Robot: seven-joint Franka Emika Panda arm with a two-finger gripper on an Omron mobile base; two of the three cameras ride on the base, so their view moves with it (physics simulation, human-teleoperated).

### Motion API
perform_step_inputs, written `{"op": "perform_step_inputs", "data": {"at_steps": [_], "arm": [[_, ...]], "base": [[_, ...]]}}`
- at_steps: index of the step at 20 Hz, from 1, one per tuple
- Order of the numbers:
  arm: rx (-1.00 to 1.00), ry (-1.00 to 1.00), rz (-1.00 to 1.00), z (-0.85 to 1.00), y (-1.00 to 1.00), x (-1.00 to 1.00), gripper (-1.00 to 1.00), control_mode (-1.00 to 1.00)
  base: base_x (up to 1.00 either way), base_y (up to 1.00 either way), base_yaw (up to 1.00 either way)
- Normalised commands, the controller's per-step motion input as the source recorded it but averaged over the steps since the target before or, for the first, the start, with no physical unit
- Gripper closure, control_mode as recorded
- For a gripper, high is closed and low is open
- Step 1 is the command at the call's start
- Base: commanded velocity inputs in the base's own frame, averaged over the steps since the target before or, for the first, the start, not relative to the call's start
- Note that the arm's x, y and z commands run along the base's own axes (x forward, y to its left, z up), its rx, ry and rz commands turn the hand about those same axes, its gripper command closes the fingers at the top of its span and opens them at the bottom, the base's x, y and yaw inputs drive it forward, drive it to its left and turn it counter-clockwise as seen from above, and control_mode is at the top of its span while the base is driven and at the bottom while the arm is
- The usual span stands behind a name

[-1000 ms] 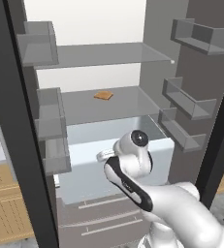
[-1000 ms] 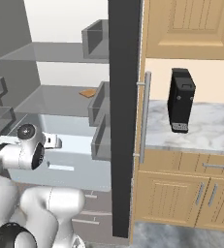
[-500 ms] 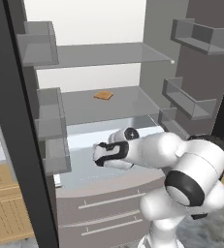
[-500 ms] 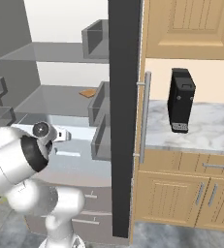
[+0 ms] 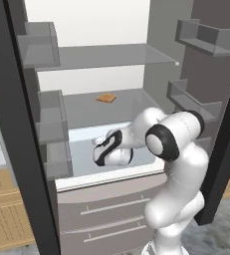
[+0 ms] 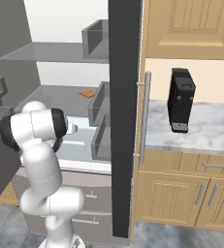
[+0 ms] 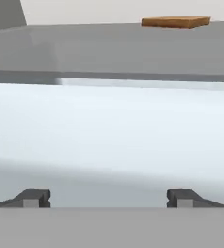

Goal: Place the tomato and cucumber inside the fridge drawer. Close the drawer after placing the vegetables.

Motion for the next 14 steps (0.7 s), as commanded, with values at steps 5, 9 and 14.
{"op": "perform_step_inputs", "data": {"at_steps": [5, 9, 14], "arm": [[0.0, -0.02, -0.06, 0.0, 0.01, 0.82, -1.0, -1.0], [0.0, 0.0, -0.11, 0.07, 0.06, 0.71, -1.0, -1.0], [0.0, 0.0, -0.14, 0.23, 0.19, -0.25, -1.0, -1.0]], "base": [[0.0, 0.0, 0.0], [0.0, 0.0, 0.0], [0.0, 0.0, 0.0]]}}
